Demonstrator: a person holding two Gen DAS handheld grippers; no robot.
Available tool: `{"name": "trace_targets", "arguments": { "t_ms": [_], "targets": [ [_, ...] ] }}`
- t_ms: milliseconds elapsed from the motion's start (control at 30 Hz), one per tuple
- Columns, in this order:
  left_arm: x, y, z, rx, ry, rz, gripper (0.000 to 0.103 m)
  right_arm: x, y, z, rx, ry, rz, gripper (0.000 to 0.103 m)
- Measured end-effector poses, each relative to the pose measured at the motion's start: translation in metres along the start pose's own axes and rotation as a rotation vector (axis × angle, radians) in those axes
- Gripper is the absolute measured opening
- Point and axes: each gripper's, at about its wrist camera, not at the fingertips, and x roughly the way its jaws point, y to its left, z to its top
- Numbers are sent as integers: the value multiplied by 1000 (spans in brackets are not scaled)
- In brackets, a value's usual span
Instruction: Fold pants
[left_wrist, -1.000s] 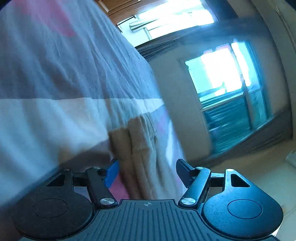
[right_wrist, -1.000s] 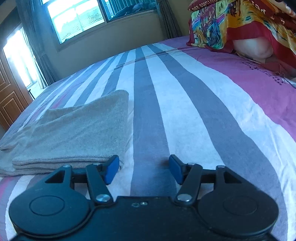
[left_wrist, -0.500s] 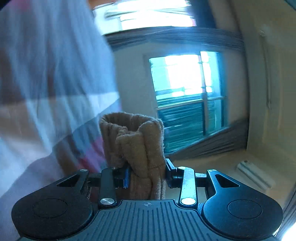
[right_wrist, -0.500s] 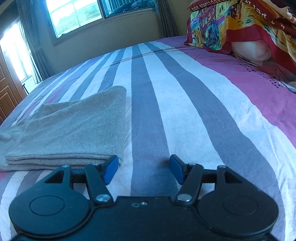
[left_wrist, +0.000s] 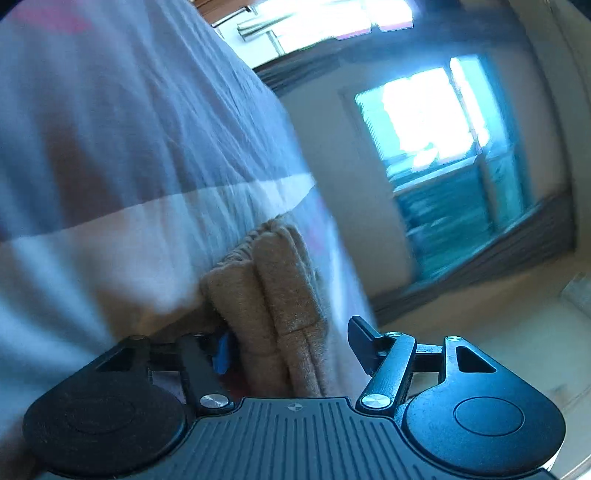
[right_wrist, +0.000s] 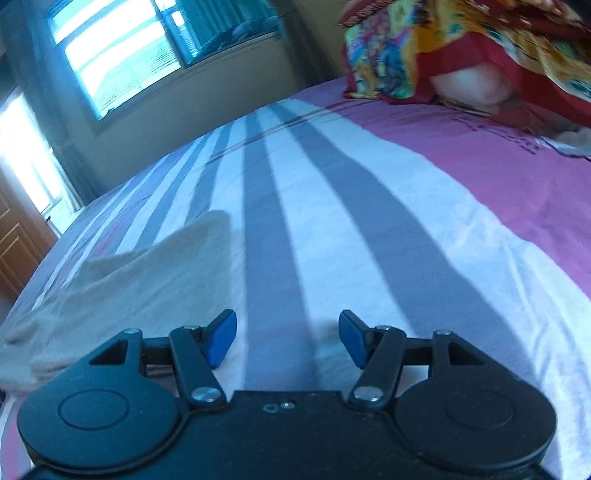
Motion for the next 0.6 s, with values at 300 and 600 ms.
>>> {"name": "trace_targets", "arguments": {
  "t_ms": [300, 600],
  "targets": [
    [-23, -92, 16, 174, -21, -92, 31, -17, -60, 27, 73, -91, -96, 60],
    [22, -290, -60, 579, 183, -300, 31, -22, -96, 9, 57, -139, -116, 60]
  ]
}}
